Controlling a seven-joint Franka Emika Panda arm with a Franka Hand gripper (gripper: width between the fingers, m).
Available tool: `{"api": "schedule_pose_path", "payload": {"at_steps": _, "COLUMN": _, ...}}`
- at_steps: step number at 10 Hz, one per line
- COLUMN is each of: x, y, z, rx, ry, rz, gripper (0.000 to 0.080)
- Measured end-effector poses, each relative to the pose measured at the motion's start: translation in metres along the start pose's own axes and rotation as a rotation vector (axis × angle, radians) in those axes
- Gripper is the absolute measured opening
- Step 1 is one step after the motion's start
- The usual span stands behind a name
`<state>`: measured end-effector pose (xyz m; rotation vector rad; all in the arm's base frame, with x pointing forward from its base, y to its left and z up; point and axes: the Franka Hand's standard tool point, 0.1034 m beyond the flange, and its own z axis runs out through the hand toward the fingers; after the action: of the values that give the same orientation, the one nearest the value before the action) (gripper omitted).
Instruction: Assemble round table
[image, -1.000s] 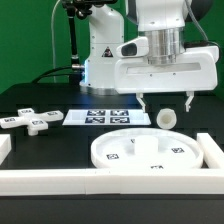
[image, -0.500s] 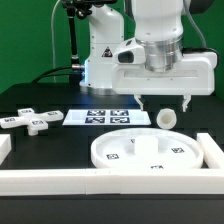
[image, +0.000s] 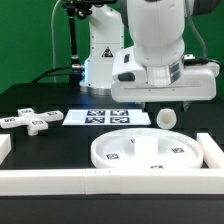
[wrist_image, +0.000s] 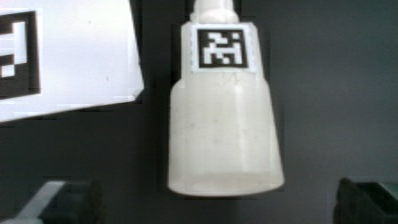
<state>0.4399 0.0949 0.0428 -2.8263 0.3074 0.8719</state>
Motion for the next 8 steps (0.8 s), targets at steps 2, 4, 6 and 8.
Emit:
{"api": "schedule_pose_path", "payload": {"at_steps": 2, "x": 0.0, "y": -0.001, "z": 0.005, "rx": -0.002, "ry": -0.103, "rz": -0.002, "gripper": 0.0649}}
{"api": "schedule_pose_path", "payload": {"at_steps": 4, "x": 0.003, "y": -0.003, "z": 0.014, "rx": -0.005, "ry": -0.251, "rz": -0.003, "gripper": 0.0649}}
{"api": "schedule_pose_path", "payload": {"at_steps": 6, "x": -0.001, "y": -0.001, "z": 0.023, "rx": -0.013, "ry": -0.355, "rz": 0.002, "gripper": 0.0649}}
{"api": "schedule_pose_path", "payload": {"at_steps": 8, "x": 0.004, "y": 0.0, "z": 0.029, "rx": -0.015, "ry": -0.343, "rz": 0.019, "gripper": 0.0649}}
